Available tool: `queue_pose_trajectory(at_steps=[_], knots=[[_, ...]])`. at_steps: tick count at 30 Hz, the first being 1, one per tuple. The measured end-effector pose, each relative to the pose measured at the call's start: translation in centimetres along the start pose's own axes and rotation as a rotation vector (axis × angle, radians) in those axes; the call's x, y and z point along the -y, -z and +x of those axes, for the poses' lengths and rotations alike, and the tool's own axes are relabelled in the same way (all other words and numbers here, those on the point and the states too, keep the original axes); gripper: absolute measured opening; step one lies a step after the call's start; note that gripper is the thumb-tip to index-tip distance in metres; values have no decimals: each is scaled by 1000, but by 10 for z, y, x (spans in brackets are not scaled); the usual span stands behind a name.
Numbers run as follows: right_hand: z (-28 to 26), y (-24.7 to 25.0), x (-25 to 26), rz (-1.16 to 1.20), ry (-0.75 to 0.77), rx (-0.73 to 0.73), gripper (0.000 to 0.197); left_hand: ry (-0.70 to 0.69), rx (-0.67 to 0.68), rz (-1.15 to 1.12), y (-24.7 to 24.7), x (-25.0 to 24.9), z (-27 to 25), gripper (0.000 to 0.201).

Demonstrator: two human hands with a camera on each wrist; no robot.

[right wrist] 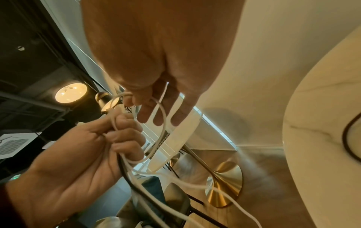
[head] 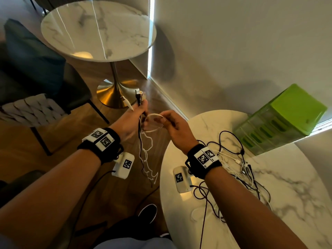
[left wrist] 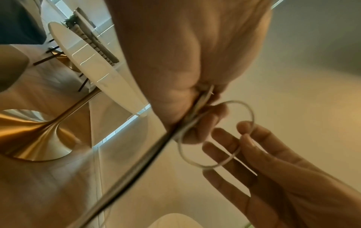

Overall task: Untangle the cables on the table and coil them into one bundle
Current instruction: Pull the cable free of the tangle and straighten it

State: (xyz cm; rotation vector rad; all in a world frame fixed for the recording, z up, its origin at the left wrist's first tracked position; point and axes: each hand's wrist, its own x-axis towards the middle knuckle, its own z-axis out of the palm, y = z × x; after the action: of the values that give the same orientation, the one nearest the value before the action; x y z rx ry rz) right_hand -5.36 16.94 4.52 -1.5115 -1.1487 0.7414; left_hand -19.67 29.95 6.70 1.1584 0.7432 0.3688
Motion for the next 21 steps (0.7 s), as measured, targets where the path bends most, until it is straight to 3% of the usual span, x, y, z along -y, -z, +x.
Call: queue_pose_trajectory(at_steps=[3, 7, 9, 12, 15, 18, 21], knots=[[-17, 8, -7, -84, 34, 229, 19, -49, -151, -25, 6, -1, 10, 36], [-39, 8, -18, -521, -28, 674, 18, -96, -109, 70, 3, -8, 11, 39], [-42, 2, -17, -568, -52, 598, 20, -84, -32, 128, -2, -10, 9, 41], [-34, -11, -12, -571, -37, 212, 50, -77, 101, 174, -13, -8, 2, 46], [-20, -28, -1, -352, -169, 189, 72, -71, 128, 239, -26, -6, -4, 55], [-16, -35, 15, 54, -288, 157, 65, -178, 79, 552, -31, -6, -6, 63], [-18, -35, 24, 246, -296, 90, 36, -270, 46, 715, -28, -13, -6, 60]])
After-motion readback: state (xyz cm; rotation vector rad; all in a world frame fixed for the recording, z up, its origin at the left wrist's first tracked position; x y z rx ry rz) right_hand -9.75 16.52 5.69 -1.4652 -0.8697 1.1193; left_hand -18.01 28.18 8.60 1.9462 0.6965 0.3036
